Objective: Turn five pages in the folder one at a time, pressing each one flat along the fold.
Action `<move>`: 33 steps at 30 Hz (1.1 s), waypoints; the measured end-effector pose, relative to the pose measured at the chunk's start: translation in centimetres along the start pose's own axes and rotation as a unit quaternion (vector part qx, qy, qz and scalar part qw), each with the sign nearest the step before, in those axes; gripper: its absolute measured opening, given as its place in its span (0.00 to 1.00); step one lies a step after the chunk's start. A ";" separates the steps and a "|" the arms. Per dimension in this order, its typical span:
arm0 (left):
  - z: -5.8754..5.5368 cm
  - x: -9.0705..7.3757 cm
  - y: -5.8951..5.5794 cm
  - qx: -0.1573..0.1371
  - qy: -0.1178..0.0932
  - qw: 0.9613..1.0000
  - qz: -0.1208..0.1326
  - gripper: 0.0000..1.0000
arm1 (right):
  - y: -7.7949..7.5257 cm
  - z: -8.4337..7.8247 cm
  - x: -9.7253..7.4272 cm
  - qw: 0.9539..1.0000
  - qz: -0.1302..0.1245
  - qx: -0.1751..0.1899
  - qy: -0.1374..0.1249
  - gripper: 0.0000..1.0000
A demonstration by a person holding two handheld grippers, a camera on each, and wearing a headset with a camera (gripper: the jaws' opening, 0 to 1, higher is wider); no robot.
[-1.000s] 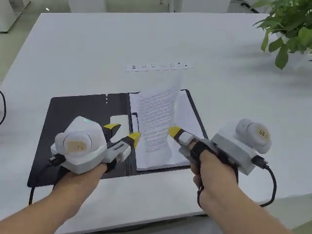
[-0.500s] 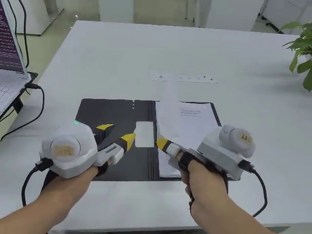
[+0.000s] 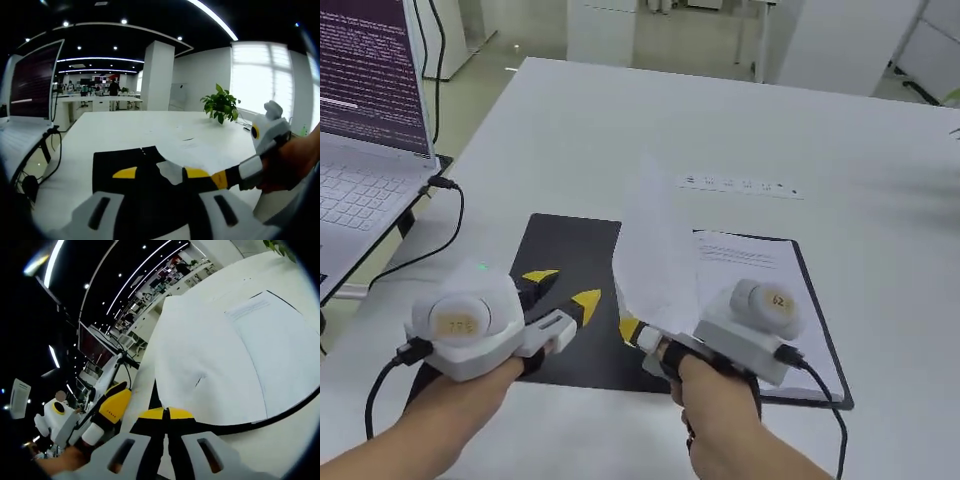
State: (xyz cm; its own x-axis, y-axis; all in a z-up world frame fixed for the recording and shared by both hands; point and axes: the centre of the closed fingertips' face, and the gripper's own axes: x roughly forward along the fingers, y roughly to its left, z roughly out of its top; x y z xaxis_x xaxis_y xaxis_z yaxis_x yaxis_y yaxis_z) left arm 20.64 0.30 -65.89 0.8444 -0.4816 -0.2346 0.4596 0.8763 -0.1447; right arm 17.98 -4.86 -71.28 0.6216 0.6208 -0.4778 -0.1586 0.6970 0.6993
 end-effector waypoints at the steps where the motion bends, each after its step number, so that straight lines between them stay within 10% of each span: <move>1: -0.2 0.0 0.2 -0.002 0.003 1.000 0.002 0.33 | 0.0 -0.3 0.5 1.000 0.001 -0.002 0.005 0.00; 18: -3.1 0.0 1.7 -0.012 0.035 0.999 0.010 0.31 | -1.3 -4.4 5.1 0.997 -0.014 -0.024 0.073 0.00; 33: -5.9 2.2 0.1 -0.030 0.085 0.996 0.002 0.31 | -0.8 -6.2 4.1 0.996 0.012 -0.042 0.082 0.08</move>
State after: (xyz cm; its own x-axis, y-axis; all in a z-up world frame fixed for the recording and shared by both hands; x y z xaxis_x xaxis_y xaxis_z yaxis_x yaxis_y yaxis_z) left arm 20.91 -0.75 -72.06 0.7853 -0.4776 -0.3939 0.4341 0.8784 -0.1998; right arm 15.87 -0.64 -77.09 0.4844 0.6834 -0.5462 -0.2399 0.7042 0.6683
